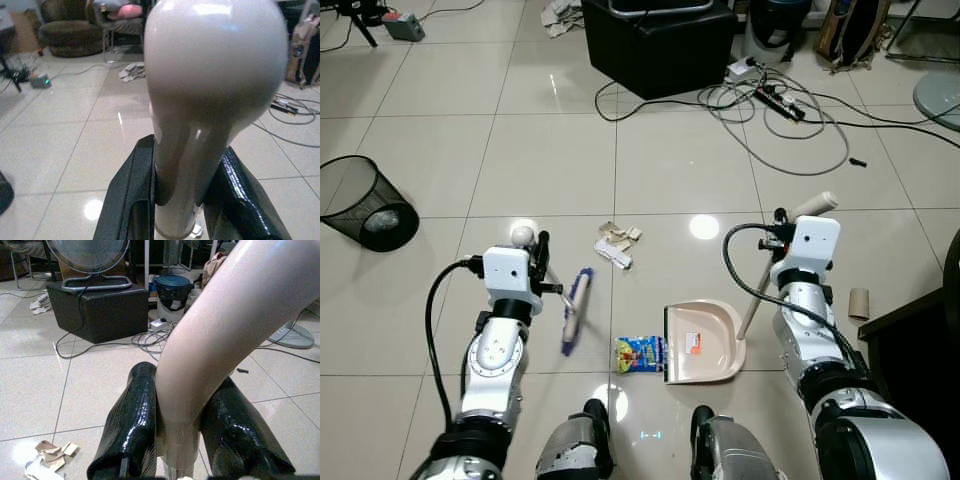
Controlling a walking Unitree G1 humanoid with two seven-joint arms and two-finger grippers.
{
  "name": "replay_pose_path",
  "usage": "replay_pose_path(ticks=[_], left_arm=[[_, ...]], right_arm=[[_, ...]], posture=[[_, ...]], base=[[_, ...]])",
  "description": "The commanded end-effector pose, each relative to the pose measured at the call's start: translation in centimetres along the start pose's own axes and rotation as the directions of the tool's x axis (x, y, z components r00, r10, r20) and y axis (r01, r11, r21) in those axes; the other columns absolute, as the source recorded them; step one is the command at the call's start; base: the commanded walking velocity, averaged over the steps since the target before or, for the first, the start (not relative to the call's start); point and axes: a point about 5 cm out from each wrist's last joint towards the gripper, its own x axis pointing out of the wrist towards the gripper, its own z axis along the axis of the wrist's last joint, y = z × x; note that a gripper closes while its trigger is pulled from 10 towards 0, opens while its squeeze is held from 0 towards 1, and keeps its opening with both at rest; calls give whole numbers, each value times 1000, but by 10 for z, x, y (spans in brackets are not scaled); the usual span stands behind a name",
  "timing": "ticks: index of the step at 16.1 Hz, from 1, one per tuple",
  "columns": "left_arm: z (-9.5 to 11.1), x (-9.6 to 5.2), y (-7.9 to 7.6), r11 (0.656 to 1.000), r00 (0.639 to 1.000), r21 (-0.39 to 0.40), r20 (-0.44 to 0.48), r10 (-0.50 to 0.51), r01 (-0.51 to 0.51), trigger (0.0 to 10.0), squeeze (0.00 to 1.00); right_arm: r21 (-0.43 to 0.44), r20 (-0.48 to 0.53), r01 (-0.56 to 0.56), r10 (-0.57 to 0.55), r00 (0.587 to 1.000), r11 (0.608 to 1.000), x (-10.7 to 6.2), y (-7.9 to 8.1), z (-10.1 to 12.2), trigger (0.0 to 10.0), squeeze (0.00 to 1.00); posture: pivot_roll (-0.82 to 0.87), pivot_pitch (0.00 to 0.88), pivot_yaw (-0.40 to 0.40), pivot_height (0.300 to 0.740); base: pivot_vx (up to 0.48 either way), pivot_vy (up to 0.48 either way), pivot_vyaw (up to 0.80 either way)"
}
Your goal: Sweep floor
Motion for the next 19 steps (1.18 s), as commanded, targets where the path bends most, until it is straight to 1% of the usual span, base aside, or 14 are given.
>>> replay_pose_path(ticks=[1, 3, 4, 5, 7, 8, 9, 10, 12, 14, 15, 16, 17, 19], left_arm=[[-16, -9, 0, 996, 995, -69, -87, 51, -57, 10000, 0], [-15, -5, -2, 987, 992, -124, -92, 89, -100, 10000, 0], [-15, -4, -4, 984, 991, -143, -94, 94, -107, 10000, 0], [-14, -1, -8, 978, 991, -179, -101, 85, -102, 10000, 0], [-17, -4, -25, 981, 992, -196, -124, -25, 0, 10000, 0], [-20, -11, -35, 980, 982, -168, -136, -128, 105, 10000, 0], [-21, -12, -37, 979, 979, -160, -137, -151, 128, 10000, 0], [-20, -16, -39, 976, 974, -132, -127, -189, 172, 10000, 0], [-19, -22, -29, 982, 977, -84, -115, -180, 171, 10000, 0], [-14, -28, -16, 988, 984, -19, -80, -157, 156, 10000, 0], [-12, -29, -13, 989, 987, -7, -71, -147, 147, 10000, 0], [-6, -33, -5, 991, 990, 22, -56, -132, 134, 10000, 0], [-3, -37, 0, 990, 990, 41, -49, -133, 136, 10000, 0], [-1, -49, 10, 987, 988, 79, -78, -135, 141, 10000, 0]], right_arm=[[-12, -98, -24, 23, 995, 1000, -10, 6, -18, 10000, 0], [-12, -100, -18, 16, 995, 1000, -9, 5, -18, 10000, 0], [-13, -100, -17, 16, 995, 1000, -9, 5, -18, 10000, 0], [-14, -102, -16, 15, 995, 1000, -9, 4, -18, 10000, 0], [-17, -104, -15, 13, 994, 1000, -10, 4, -19, 10000, 0], [-20, -106, -11, 9, 994, 1000, -10, 4, -19, 10000, 0], [-21, -106, -11, 8, 994, 1000, -10, 4, -19, 10000, 0], [-22, -105, -7, 5, 994, 1000, -10, 4, -19, 10000, 0], [-22, -105, -5, 3, 994, 1000, -9, 4, -18, 10000, 0], [-21, -104, -5, 3, 995, 1000, -9, 5, -18, 10000, 0], [-21, -104, -5, 3, 995, 1000, -9, 5, -18, 10000, 0], [-21, -106, -6, 4, 994, 1000, -9, 5, -18, 10000, 0], [-20, -108, -5, 3, 994, 1000, -9, 5, -19, 10000, 0], [-20, -113, -1, -1, 994, 1000, -10, 4, -20, 10000, 0]], posture=[[13, 281, 41, 740], [7, 284, 42, 740], [5, 285, 43, 740], [4, 283, 45, 740], [5, 281, 47, 740], [7, 280, 49, 740], [7, 279, 50, 740], [8, 279, 50, 740], [13, 277, 53, 740], [16, 276, 54, 740], [17, 276, 54, 740], [20, 272, 58, 740], [22, 269, 61, 740], [28, 260, 65, 740]], base=[[0, 0, 0], [0, 0, 0], [0, 0, 0], [0, 0, 0], [0, 0, 0], [0, 0, 0], [0, 0, 0], [0, 0, 0], [0, 0, 0], [0, 0, 0], [0, 0, 0], [0, 0, 0], [0, 0, 0], [0, 0, 0]])
